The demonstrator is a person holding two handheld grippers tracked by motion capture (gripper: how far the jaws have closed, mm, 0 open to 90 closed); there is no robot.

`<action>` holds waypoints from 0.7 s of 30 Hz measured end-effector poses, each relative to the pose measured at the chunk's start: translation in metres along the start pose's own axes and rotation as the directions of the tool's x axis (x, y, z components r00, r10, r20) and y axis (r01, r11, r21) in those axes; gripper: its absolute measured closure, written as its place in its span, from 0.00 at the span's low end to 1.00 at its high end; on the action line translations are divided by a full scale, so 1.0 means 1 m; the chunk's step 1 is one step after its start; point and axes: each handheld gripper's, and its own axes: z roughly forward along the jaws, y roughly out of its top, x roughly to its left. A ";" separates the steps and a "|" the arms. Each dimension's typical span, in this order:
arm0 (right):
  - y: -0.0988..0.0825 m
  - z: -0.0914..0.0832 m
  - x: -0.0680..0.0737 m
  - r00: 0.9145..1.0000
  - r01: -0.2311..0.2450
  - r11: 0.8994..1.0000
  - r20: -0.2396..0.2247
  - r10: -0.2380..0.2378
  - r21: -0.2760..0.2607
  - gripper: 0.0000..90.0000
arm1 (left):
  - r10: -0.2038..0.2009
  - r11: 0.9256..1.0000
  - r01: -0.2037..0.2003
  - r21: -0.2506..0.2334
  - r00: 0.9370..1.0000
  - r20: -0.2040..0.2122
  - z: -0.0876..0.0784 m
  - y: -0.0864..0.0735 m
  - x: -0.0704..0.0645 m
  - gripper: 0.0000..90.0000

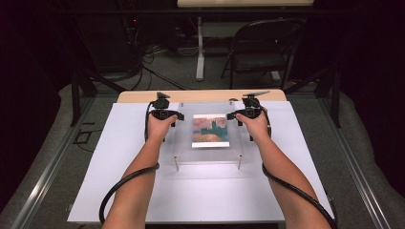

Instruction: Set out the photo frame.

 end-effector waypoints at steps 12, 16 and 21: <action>-0.002 0.004 -0.006 0.999 0.013 0.999 0.035 -0.015 0.045 0.50 | -0.016 0.999 0.015 0.029 0.999 0.047 0.010 -0.003 -0.001 0.46; -0.004 0.008 -0.008 1.000 -0.007 0.998 0.014 0.006 0.063 0.48 | -0.012 0.999 0.010 0.043 0.999 0.046 0.011 -0.001 -0.003 0.44; -0.002 0.010 -0.009 1.000 -0.019 0.997 0.014 0.017 0.079 0.46 | -0.028 0.998 0.025 0.052 0.998 0.060 0.012 -0.001 -0.002 0.44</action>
